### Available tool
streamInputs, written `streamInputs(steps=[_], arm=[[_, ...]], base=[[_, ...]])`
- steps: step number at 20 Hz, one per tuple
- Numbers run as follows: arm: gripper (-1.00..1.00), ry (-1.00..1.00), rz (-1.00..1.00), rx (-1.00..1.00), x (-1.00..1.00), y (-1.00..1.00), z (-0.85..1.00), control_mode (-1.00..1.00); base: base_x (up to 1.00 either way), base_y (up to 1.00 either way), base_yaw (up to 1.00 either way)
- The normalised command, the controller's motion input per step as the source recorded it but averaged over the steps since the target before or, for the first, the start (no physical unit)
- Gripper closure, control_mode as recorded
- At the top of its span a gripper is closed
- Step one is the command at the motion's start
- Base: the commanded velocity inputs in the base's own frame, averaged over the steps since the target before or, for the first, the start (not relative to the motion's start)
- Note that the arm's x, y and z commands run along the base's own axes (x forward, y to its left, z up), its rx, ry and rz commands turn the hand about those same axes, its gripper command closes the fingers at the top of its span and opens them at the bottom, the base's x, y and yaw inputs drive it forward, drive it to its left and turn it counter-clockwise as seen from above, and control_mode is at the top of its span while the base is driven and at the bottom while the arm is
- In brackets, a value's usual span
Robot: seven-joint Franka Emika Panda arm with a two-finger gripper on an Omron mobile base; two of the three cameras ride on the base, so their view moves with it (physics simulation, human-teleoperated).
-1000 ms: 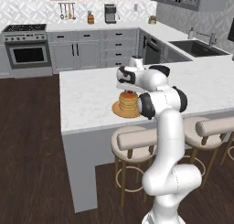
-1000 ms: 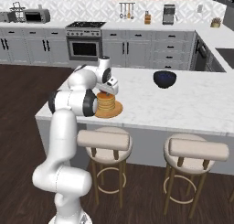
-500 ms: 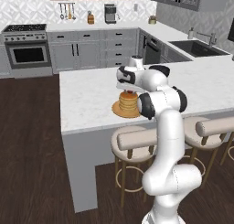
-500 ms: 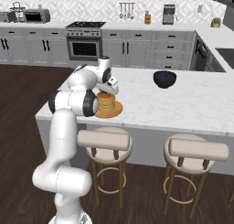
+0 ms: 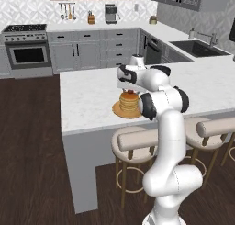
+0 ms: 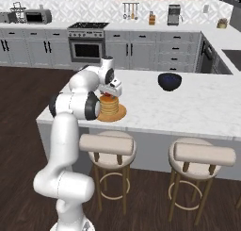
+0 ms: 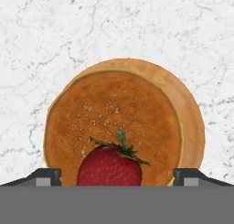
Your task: Take the strawberry from the fridge and place it on top of the pancake, located on the dining counter.
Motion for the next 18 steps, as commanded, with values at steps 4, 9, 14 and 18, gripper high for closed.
streamInputs(steps=[4,9,14,18], arm=[[-1.0,0.0,0.0,0.0,-0.56,0.0,0.64,-1.0],[-1.0,0.0,0.0,0.0,-0.76,0.0,0.71,-1.0],[-1.0,0.0,0.0,0.0,-1.0,0.0,0.45,-1.0],[-1.0,-0.07,0.0,0.0,-1.0,0.11,0.57,-1.0]], base=[[0.0,0.0,0.0],[0.0,0.0,0.0],[0.0,0.0,0.0],[0.0,0.0,0.0]])
